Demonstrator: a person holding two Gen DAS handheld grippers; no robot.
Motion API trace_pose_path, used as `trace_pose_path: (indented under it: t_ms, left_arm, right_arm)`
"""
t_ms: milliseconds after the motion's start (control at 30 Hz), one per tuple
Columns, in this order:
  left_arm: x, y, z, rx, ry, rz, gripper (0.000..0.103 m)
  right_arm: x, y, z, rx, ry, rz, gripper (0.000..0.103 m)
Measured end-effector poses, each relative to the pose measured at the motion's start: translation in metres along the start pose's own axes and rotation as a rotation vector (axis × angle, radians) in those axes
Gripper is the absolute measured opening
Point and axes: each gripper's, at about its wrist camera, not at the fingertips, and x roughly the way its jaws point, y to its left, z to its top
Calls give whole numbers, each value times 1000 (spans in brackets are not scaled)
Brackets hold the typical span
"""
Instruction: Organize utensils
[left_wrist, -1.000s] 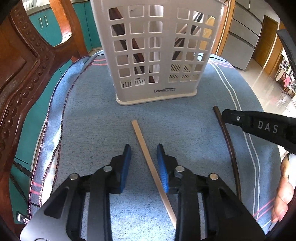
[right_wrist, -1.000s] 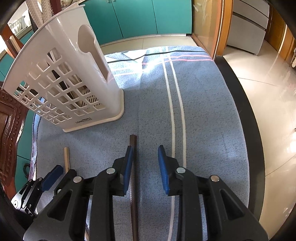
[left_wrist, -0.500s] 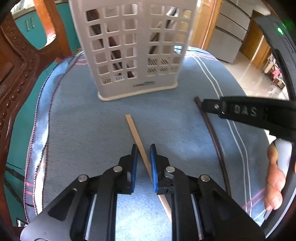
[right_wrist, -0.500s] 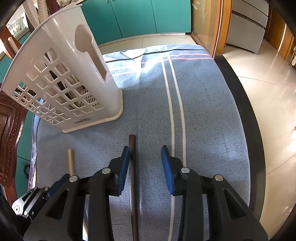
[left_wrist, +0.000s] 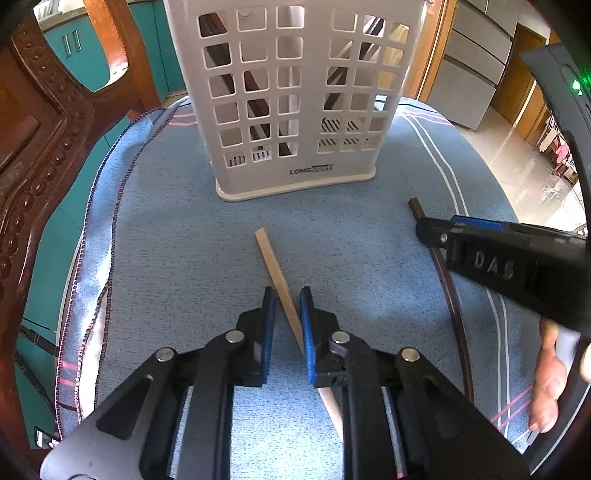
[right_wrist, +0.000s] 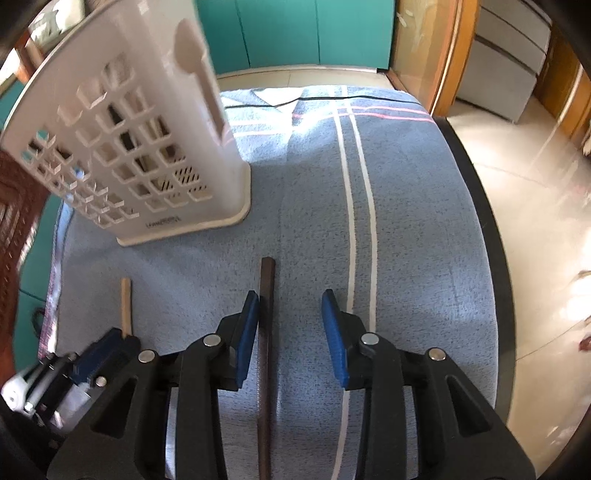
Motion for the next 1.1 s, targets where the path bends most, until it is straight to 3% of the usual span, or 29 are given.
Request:
trace_pose_path:
  t_ms: [67,133,167,533,600,1100]
  left_arm:
    - [-1,1,-1,-2,0,1,17]
    - [-2,0,-2,-3,0,2,17]
    - [-2,1,-2,-5,0,4,17]
    - [-1,7,-3,-25,0,39,28]
    - [-1,7,-2,-27,1,43,34]
    - [3,12,0,-34,3,62,46]
  right_arm:
    - [0,6,-2,-31,-4,-7,26]
    - [0,12,-4,-59,-3,-3,10]
    - [0,15,-6,-75,3,7,9]
    - [-6,24,-18,-120,15,59,9]
    - [-8,20,-17,-92,15,67,11]
    - [-12,6,-12,-50,14,57,29]
